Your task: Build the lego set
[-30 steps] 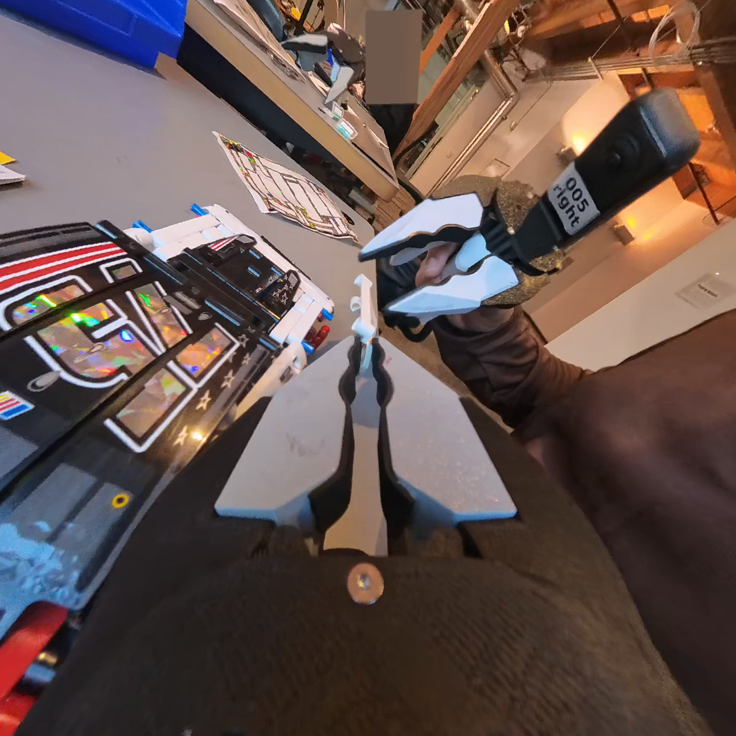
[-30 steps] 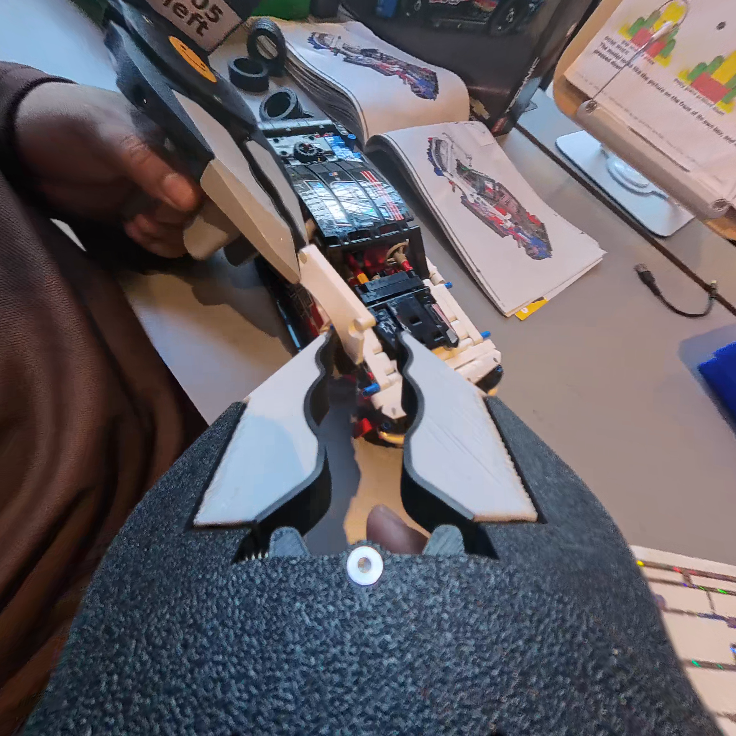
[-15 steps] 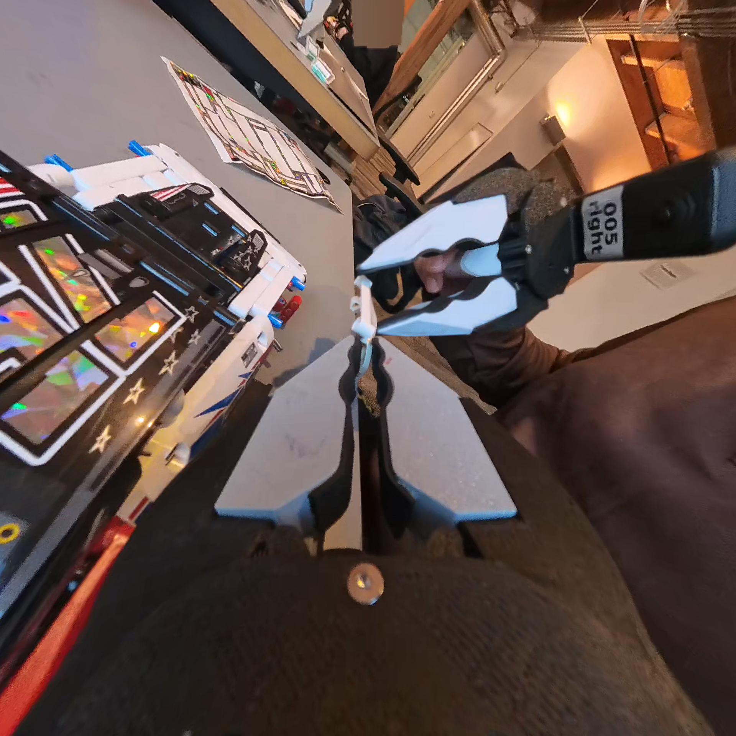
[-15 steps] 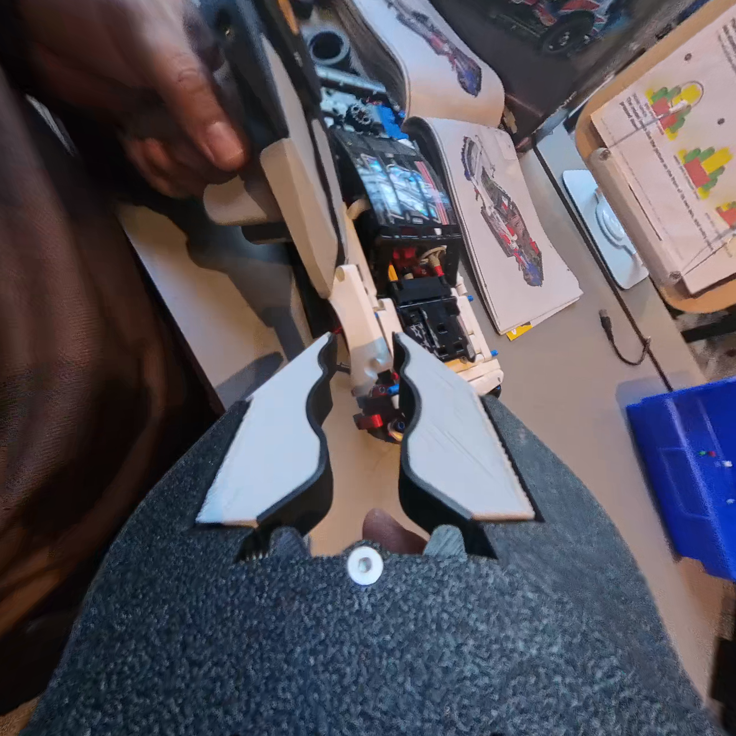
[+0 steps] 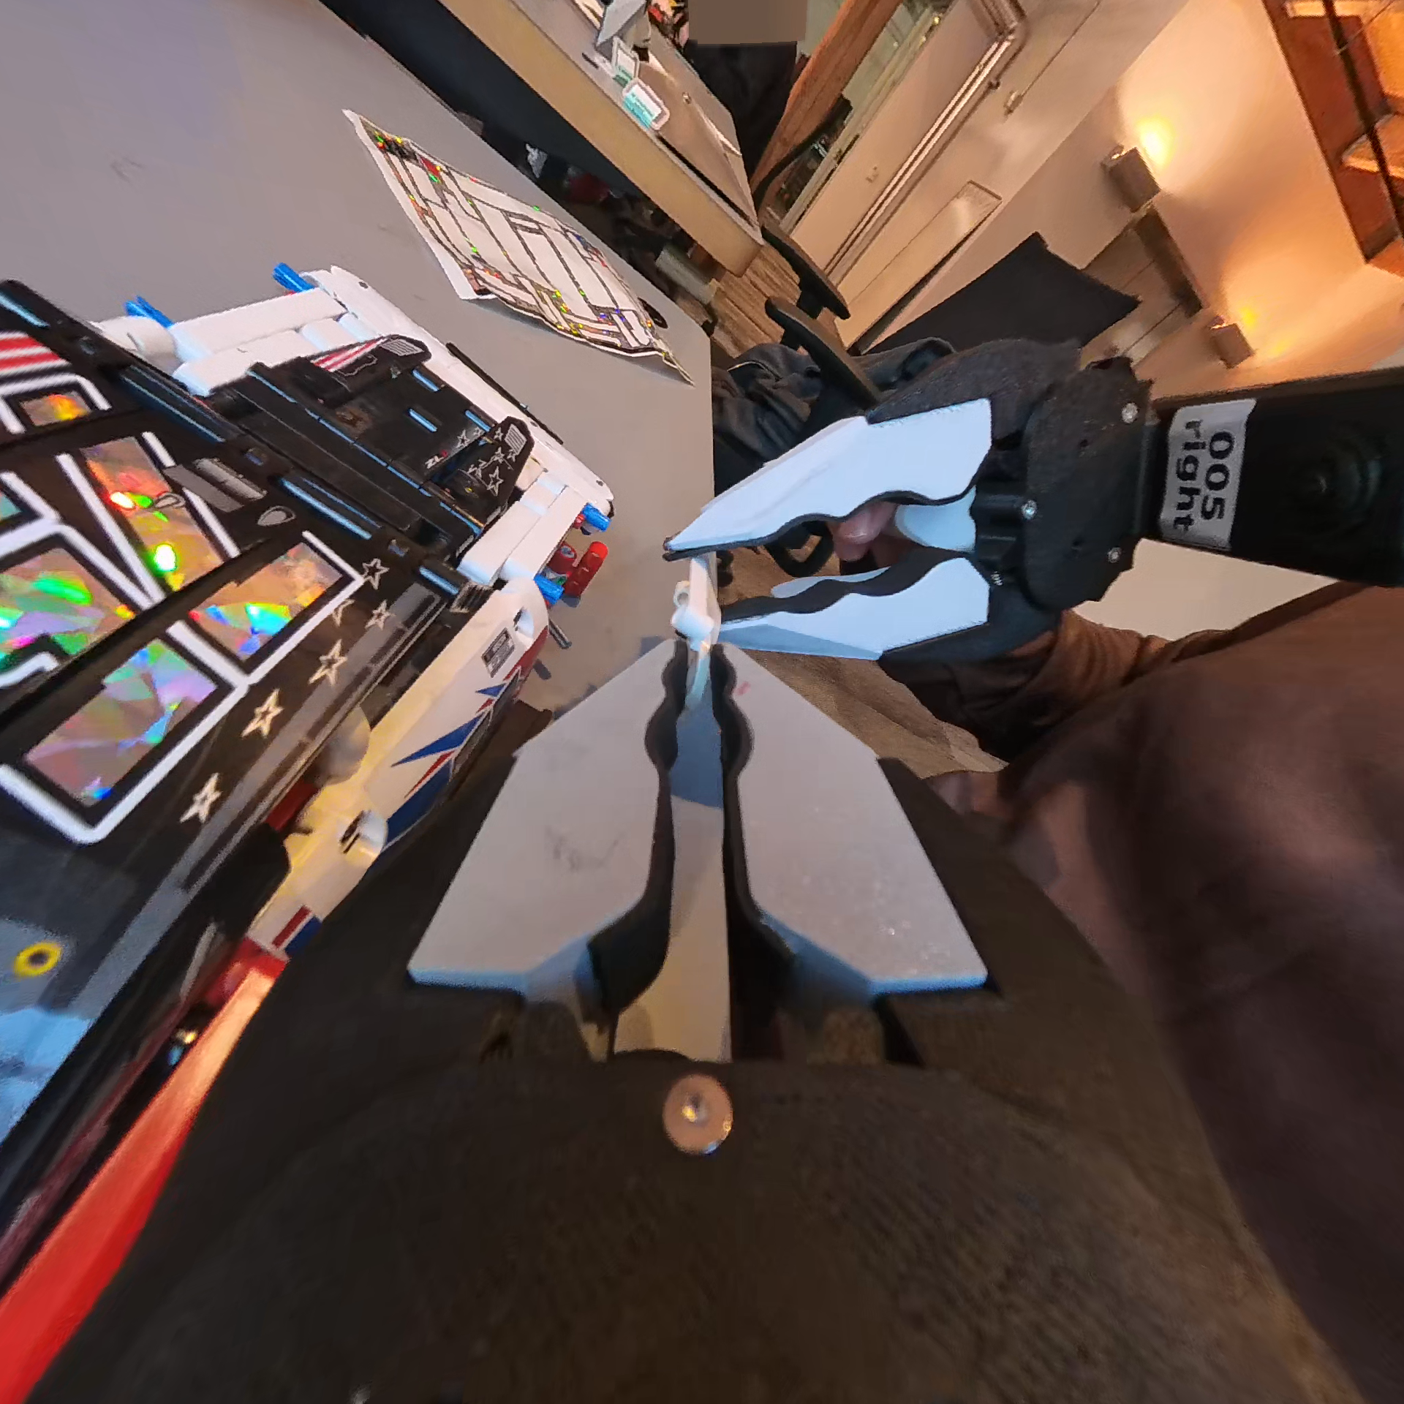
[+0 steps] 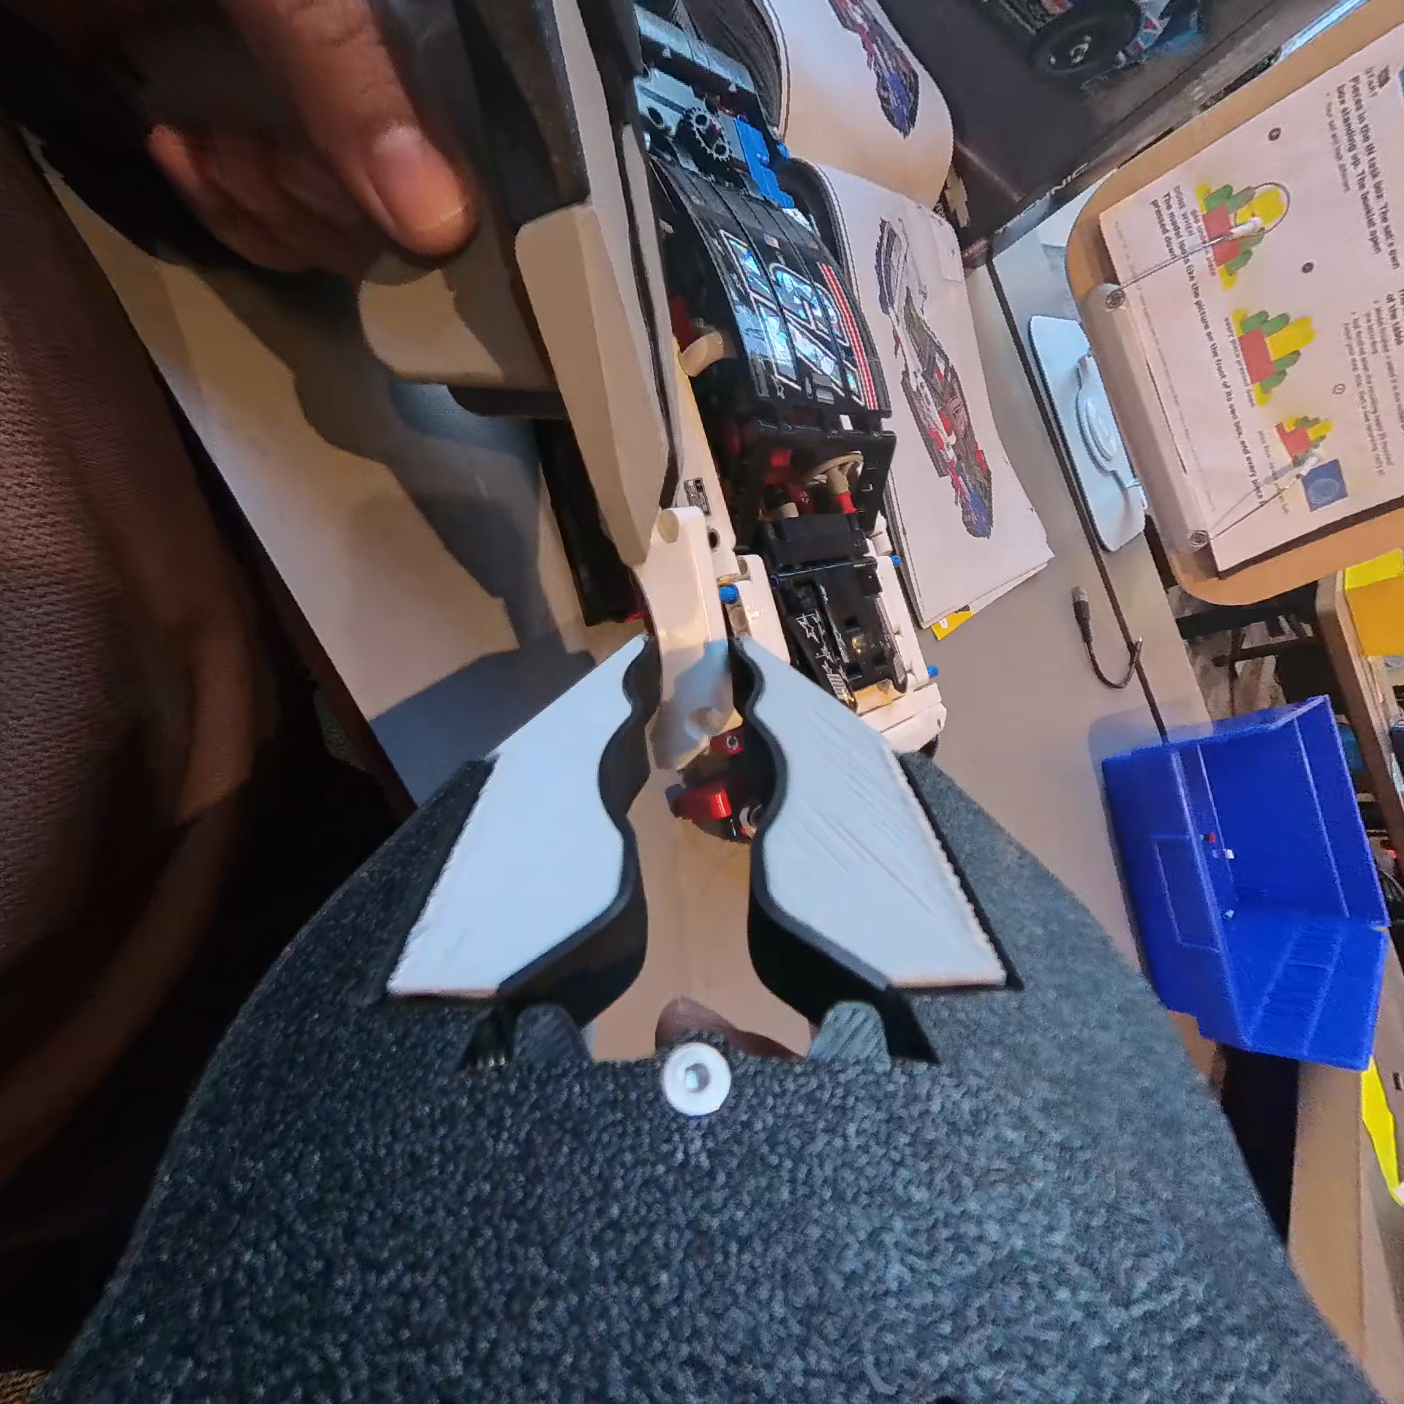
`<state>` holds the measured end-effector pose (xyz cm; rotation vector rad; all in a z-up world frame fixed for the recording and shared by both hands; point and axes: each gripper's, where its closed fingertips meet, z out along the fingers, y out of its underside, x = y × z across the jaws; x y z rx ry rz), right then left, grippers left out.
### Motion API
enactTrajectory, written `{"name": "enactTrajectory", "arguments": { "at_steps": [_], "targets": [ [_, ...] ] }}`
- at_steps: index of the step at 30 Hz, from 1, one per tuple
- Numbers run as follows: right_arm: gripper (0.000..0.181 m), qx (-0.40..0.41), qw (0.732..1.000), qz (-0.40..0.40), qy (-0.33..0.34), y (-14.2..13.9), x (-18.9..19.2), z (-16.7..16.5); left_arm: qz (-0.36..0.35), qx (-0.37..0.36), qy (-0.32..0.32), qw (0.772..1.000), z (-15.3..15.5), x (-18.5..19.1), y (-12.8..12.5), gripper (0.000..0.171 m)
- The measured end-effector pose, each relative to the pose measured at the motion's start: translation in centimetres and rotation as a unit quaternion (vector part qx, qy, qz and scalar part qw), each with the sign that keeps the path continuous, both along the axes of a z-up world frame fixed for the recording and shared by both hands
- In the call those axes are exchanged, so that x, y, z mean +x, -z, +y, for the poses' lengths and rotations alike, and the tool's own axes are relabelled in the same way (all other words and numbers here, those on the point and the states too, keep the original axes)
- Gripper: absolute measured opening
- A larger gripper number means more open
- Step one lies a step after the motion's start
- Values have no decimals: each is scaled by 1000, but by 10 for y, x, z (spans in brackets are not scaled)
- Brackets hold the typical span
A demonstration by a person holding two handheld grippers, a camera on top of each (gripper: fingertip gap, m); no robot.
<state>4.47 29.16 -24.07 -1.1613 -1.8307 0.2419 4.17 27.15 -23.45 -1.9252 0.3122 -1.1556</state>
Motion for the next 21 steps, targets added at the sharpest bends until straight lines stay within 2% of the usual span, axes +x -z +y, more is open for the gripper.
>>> {"name": "enactTrajectory", "arguments": {
  "at_steps": [4, 8, 11, 16, 21],
  "targets": [
    [18, 7, 1000, -1, 14, 1, 4, 6, 18, 7, -21, 1000, 0, -16, 1, 20],
    [18, 15, 999, 3, 29, 4, 10, 14, 90, 34, -38, 995, -1, -33, 7, 27],
    [18, 30, 999, 5, 40, 7, 13, 19, 133, 47, -38, 989, -4, -37, 11, 29],
    [17, 42, 998, 14, 51, 10, 19, 26, 152, 53, -30, 986, -7, -34, 14, 30],
    [3, 76, 996, 14, 39, 12, 19, 27, 203, 87, -30, 975, 1, -35, 10, 31]
  ]
}}
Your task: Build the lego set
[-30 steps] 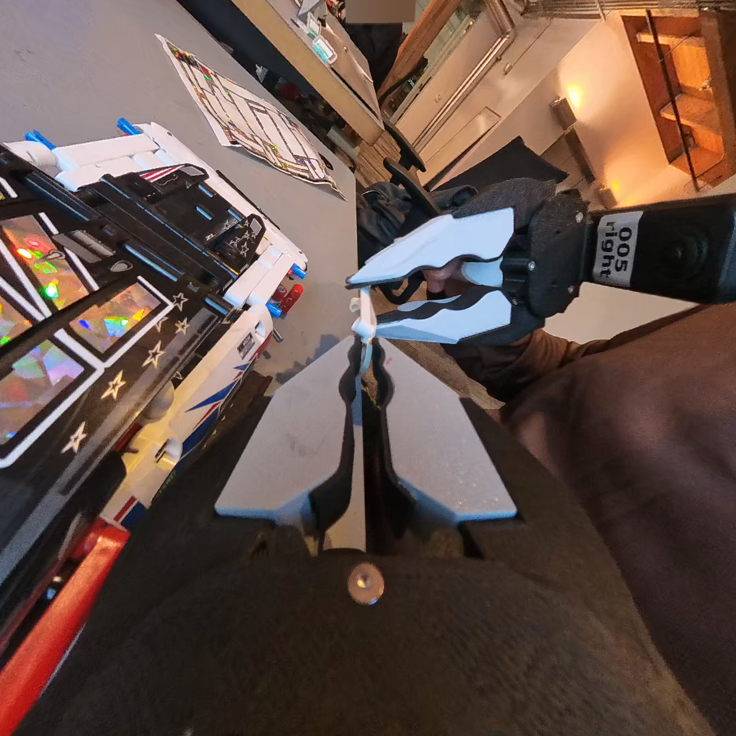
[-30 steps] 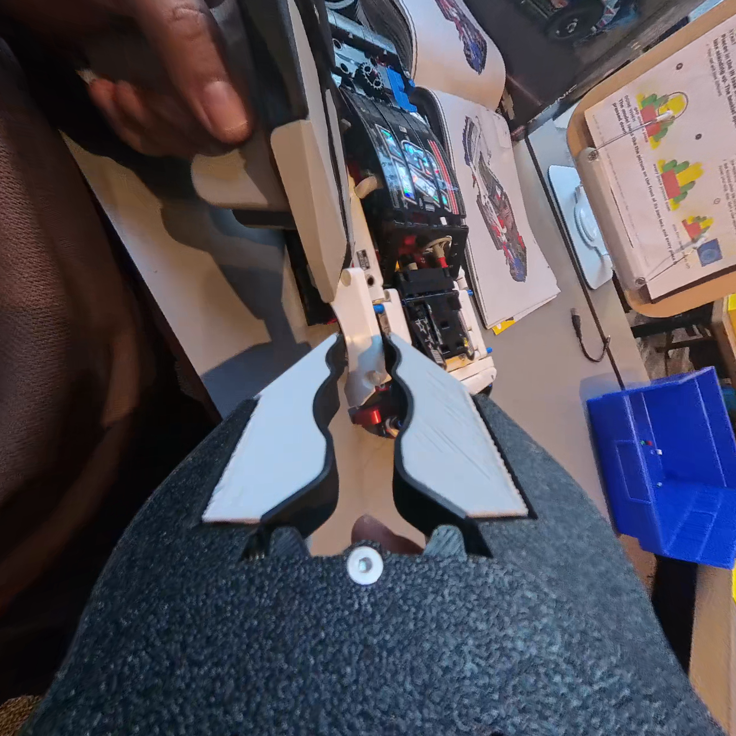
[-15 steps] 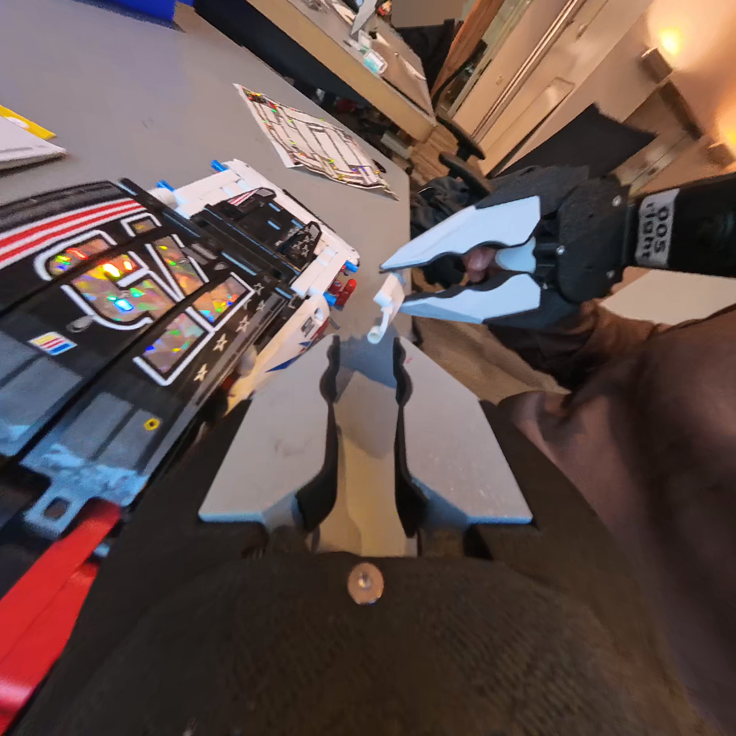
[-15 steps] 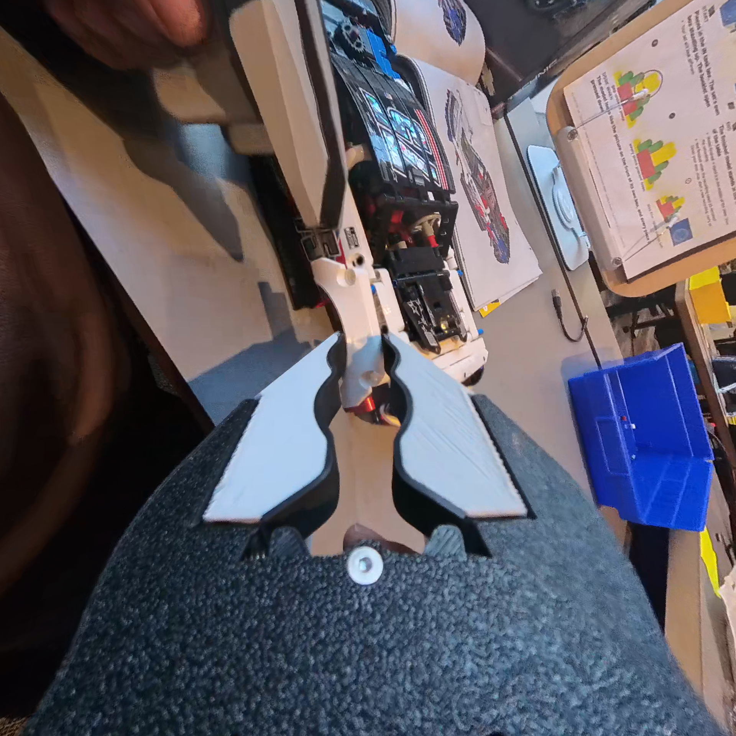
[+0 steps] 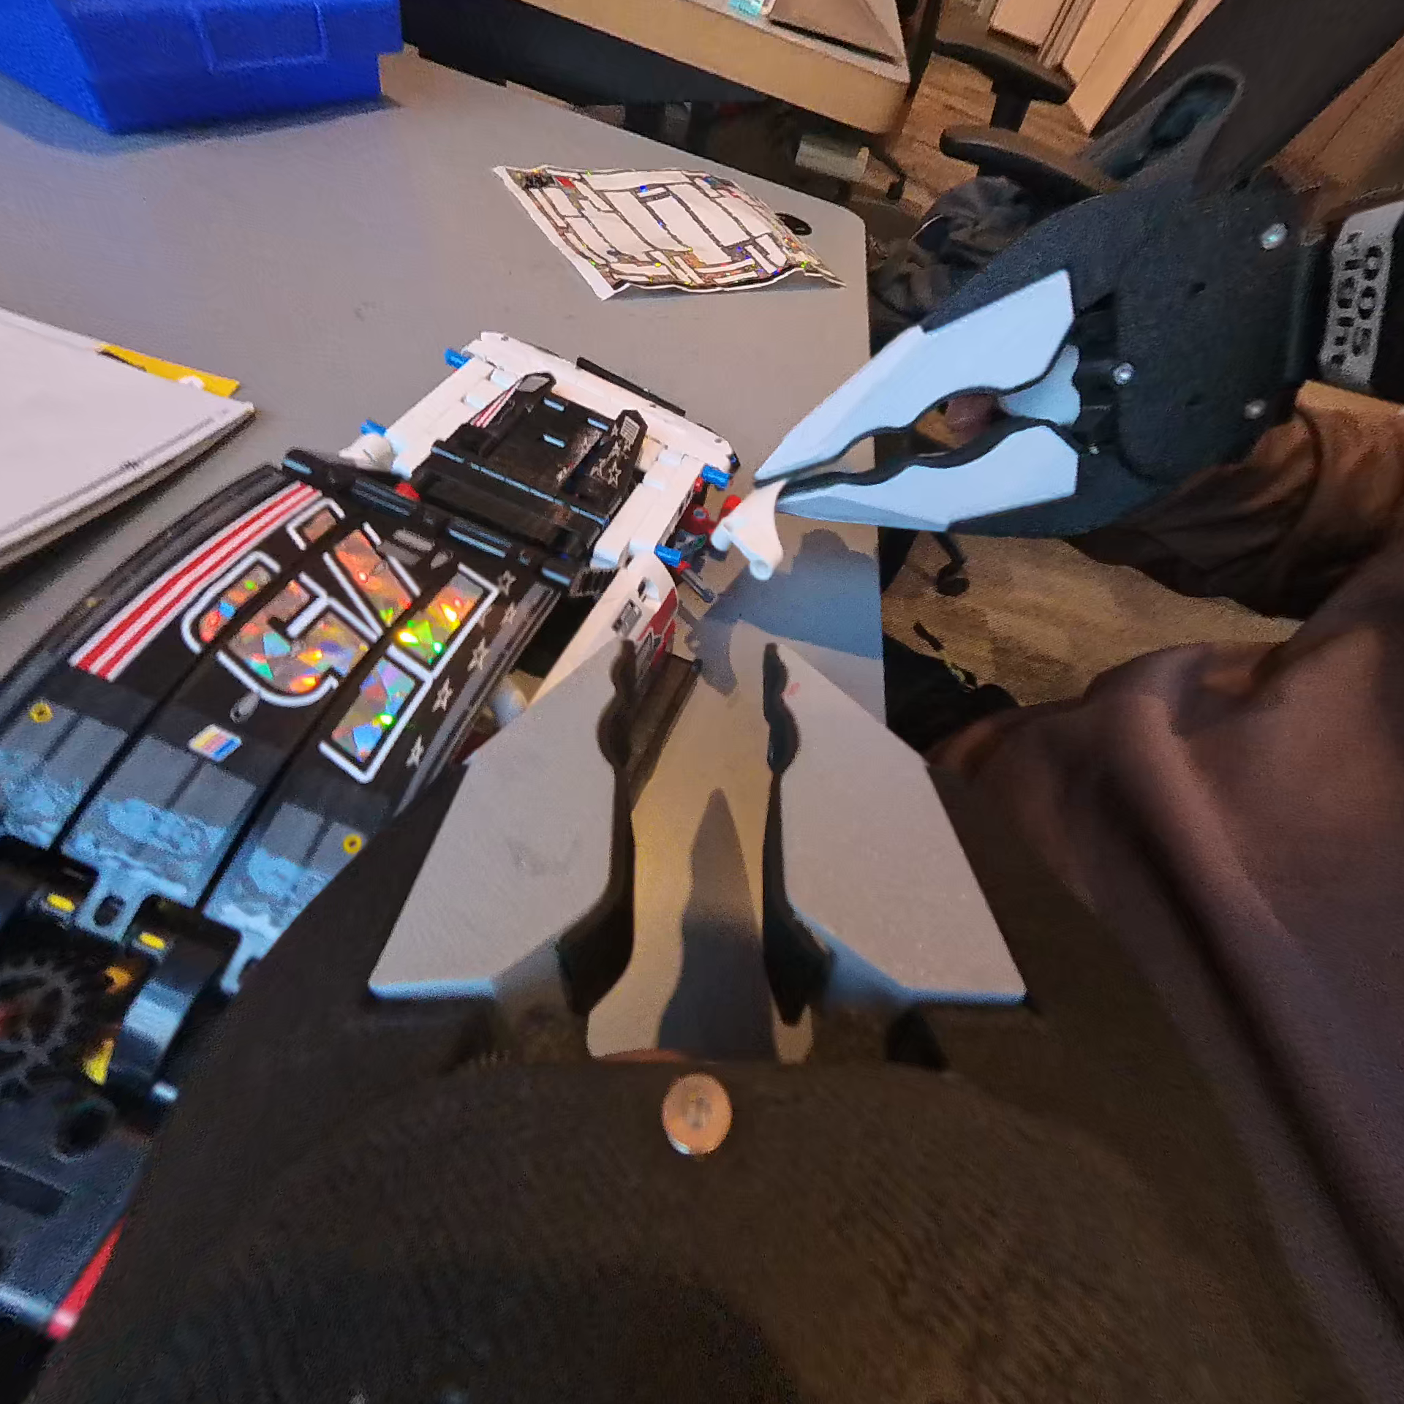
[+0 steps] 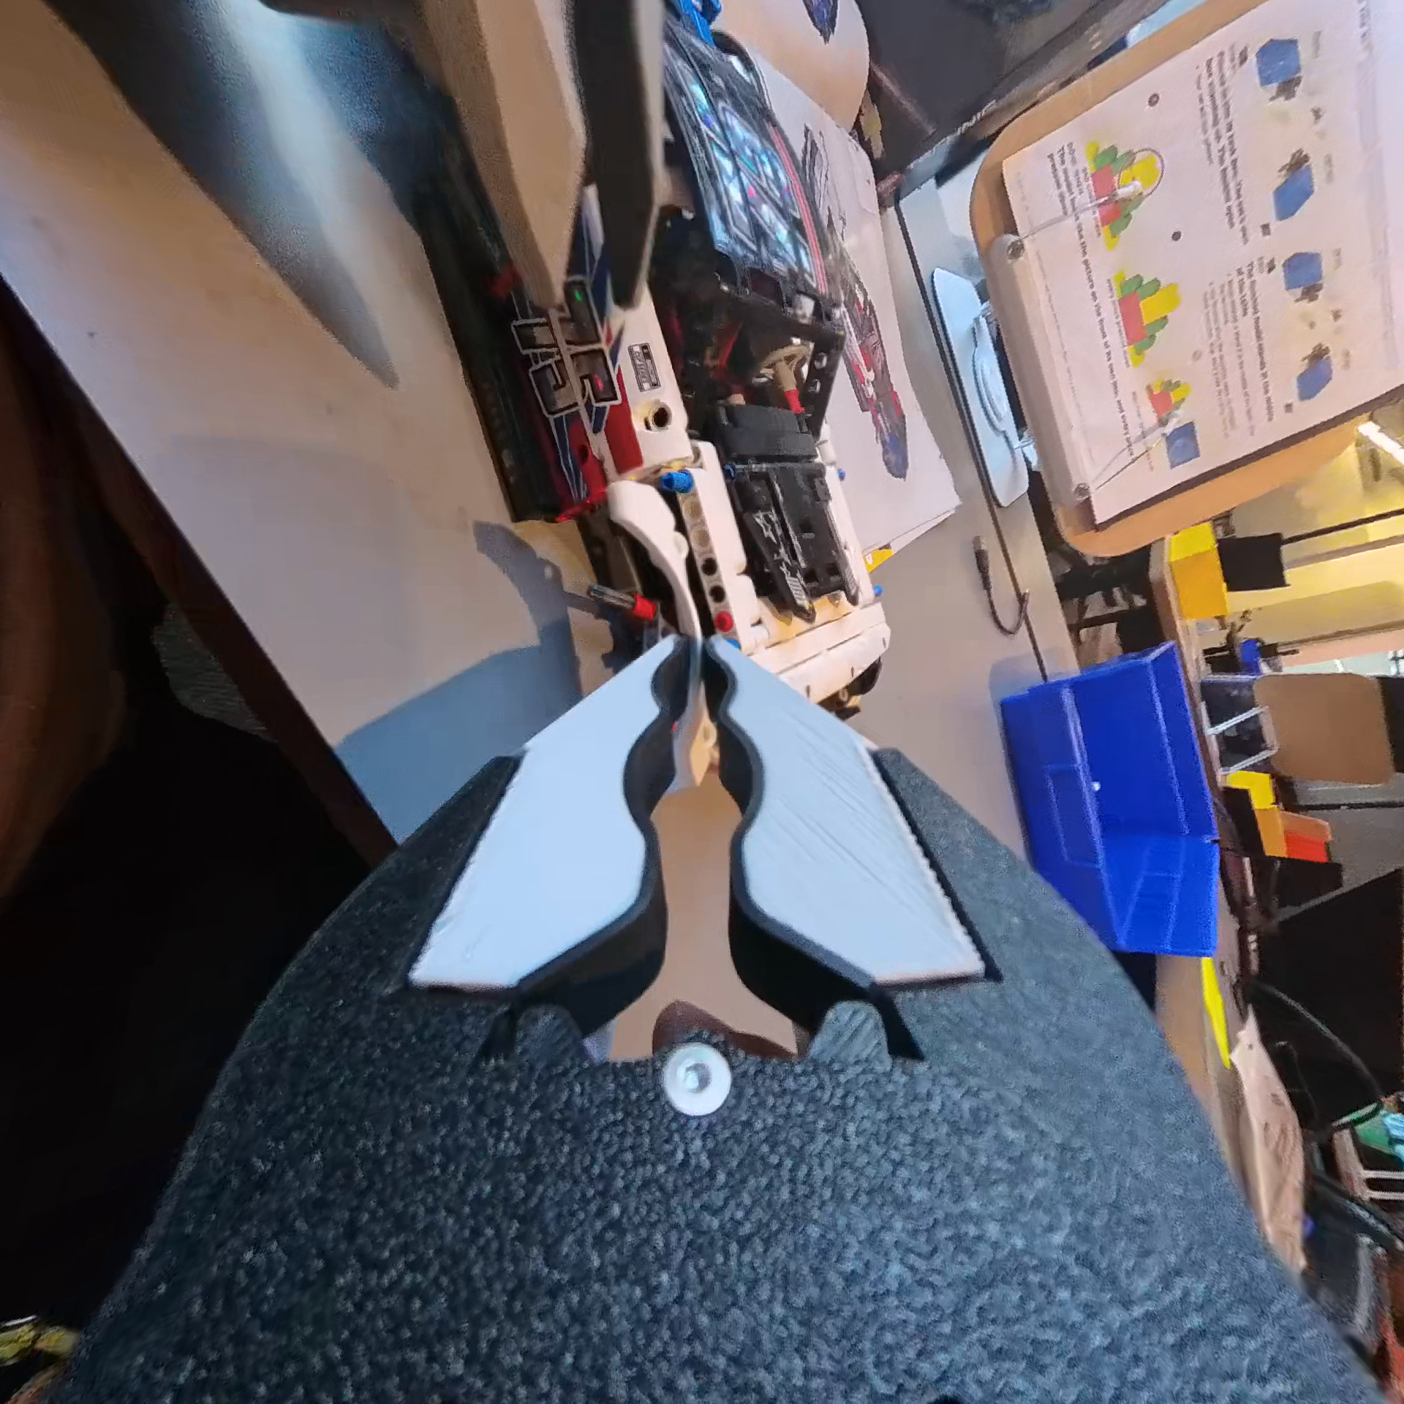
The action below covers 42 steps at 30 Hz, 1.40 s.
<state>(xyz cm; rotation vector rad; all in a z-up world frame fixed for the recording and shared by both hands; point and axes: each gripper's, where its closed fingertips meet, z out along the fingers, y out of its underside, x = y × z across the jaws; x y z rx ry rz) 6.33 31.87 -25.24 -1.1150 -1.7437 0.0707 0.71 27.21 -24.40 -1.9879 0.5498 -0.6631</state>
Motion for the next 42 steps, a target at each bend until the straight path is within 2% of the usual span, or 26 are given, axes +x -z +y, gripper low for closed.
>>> {"name": "enactTrajectory", "arguments": {
  "at_steps": [3, 6, 8, 13, 17, 18, 19, 22, 24, 27, 30, 32, 35, 37, 42],
  "targets": [
    [3, 1, 1000, 4, -10, 5, -3, -2, 7, -2, 9, 1000, 6, 5, -3, 29],
    [3, 5, 1000, -4, -3, 18, -4, 1, 16, -22, 20, 999, 6, 13, 5, 27],
    [3, 41, 999, 13, -3, 10, -6, 0, 7, -42, 34, 999, 2, 21, 8, 25],
    [3, 129, 989, 72, -19, -26, -7, -16, -99, -109, 81, 986, -8, 48, -2, 30],
    [3, 133, 988, 69, -27, -25, -6, -19, -176, -115, 94, 973, -2, 55, -20, 28],
    [4, 136, 988, 69, -26, -25, -6, -19, -182, -120, 91, 972, 0, 55, -20, 23],
    [4, 139, 988, 69, -25, -25, -5, -19, -181, -122, 87, 972, 2, 54, -18, 9],
    [4, 132, 989, 70, -24, -26, -4, -18, -190, -117, 87, 971, 3, 55, -17, 5],
    [5, 103, 992, 68, -30, -22, -4, -20, -174, -106, 86, 975, 2, 55, -13, 5],
    [13, -29, 996, 60, -53, -8, -3, -28, -110, -67, 89, 988, -1, 54, 0, 5],
    [26, -157, 980, 89, -80, -13, -2, -35, -55, 16, 106, 993, -4, 54, -9, 5],
    [29, -211, 969, 91, -91, -18, -1, -35, -7, 60, 123, 991, -7, 55, -9, 5],
    [24, -230, 965, 60, -112, -17, -2, -37, 38, 109, 150, 982, -12, 56, -9, 5],
    [19, -210, 970, 35, -118, -13, -3, -37, 60, 130, 152, 978, -12, 54, -8, 5],
    [18, -163, 980, 6, -113, -10, -7, -33, 59, 120, 138, 981, -8, 50, -6, 5]
  ]
}}
